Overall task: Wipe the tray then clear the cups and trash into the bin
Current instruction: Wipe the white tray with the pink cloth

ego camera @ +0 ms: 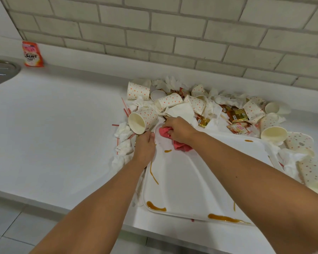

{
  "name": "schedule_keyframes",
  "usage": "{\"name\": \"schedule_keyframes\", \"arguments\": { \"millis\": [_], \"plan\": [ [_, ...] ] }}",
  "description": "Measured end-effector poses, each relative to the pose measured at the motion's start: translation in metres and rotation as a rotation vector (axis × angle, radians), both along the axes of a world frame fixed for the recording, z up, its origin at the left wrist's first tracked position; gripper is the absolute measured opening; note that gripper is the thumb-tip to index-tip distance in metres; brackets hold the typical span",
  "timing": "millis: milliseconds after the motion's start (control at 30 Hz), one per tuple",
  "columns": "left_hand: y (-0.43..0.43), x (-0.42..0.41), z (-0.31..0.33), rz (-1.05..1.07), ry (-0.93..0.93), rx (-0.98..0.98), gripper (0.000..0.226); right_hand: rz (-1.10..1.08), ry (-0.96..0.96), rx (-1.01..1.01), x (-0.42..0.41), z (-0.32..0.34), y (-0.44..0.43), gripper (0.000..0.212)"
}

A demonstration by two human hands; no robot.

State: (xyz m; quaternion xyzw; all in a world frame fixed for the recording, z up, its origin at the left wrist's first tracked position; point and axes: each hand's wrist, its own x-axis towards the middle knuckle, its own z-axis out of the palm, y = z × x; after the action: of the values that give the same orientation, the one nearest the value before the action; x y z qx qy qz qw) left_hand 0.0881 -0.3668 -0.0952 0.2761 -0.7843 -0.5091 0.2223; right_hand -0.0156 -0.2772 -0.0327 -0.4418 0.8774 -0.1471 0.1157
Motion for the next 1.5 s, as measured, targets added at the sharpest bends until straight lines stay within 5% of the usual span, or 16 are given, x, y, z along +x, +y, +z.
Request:
{"name": "schedule_keyframes", "arguments": {
  "millis": [200, 400, 667, 833, 967, 1200, 1500],
  "plan": [
    [-0.001, 0.0, 0.0, -0.015, 0.015, -0.039, 0.034, 0.204, -0.059, 0.007, 0.011, -0.002, 0.01, 0.037],
    [0.001, 0.0, 0.001, 0.009, 0.005, -0.001, 0.033, 0.067, -0.093, 0.022, 0.004, 0.003, 0.026, 0.041],
    [0.0, 0.0, 0.0, 0.029, 0.001, 0.014, 0.033, 0.205, -0.195, 0.113, 0.017, 0.01, 0.048, 0.039],
    [0.0, -0.001, 0.0, 0.028, 0.01, -0.006, 0.034, 0.008, -0.07, 0.031, 0.009, 0.01, 0.046, 0.043],
    [0.001, 0.0, 0.001, 0.023, 0.009, -0.008, 0.032, 0.07, -0.032, -0.003, 0.025, -0.002, 0.028, 0.04],
    [0.0, 0.0, 0.001, 0.019, -0.006, -0.027, 0.035, 0.153, -0.244, 0.086, 0.021, 0.012, 0.049, 0.039],
    [0.0, -0.001, 0.0, 0.002, -0.025, -0.071, 0.032, 0.032, -0.041, -0.067, 0.032, -0.003, 0.011, 0.029]
  ]
}}
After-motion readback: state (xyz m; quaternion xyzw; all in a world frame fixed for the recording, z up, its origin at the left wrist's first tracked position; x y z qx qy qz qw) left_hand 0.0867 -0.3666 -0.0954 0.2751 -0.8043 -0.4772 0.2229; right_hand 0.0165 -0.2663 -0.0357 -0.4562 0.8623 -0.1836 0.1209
